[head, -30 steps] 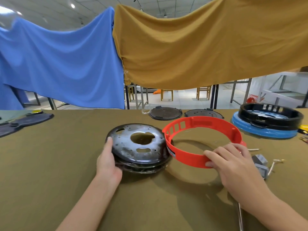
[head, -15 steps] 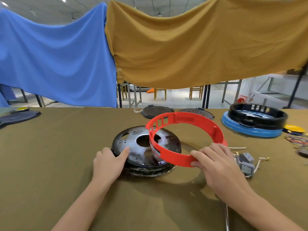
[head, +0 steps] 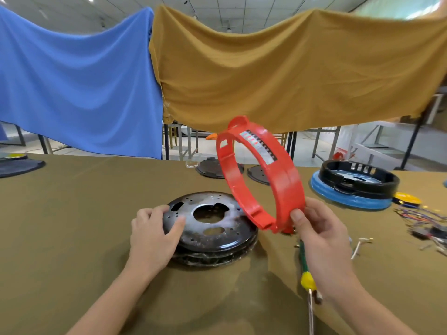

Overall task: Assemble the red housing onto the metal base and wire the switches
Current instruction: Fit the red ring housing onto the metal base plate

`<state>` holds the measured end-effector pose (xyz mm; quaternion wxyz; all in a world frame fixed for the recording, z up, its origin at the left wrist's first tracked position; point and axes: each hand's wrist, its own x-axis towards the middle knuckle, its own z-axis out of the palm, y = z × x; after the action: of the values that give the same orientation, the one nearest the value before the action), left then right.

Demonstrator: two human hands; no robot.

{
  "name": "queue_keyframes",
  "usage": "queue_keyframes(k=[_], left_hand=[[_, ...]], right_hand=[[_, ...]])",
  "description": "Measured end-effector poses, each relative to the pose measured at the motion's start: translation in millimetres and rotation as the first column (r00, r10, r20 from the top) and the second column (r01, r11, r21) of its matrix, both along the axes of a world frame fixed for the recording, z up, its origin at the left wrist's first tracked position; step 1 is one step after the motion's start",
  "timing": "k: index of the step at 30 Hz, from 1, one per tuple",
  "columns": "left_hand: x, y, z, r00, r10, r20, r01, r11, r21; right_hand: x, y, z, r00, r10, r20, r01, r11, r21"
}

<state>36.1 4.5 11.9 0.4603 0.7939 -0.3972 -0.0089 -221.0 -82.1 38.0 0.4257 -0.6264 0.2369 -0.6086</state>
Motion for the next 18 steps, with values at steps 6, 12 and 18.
queue_keyframes(k=[6, 12, 18], left_hand=[[-13.1, 0.6, 0.4, 0.982, -0.143, 0.12, 0.152, 0.986, -0.067], [-31.3, -0.9, 3.6, 0.946, -0.24, 0.216, 0.25, 0.968, -0.019], [-28.5, -0.4, 3.0, 0.956, -0.287, 0.065, 0.288, 0.957, -0.01]], right_hand=[[-8.1, -12.1, 6.8, 0.876, 0.177, 0.448, -0.369, 0.846, 0.386], [-4.7, -16.1, -3.2, 0.775, 0.289, 0.562, -0.579, 0.682, 0.447], [0.5, -13.9, -10.7, 0.77, 0.367, 0.523, -0.623, 0.613, 0.486]])
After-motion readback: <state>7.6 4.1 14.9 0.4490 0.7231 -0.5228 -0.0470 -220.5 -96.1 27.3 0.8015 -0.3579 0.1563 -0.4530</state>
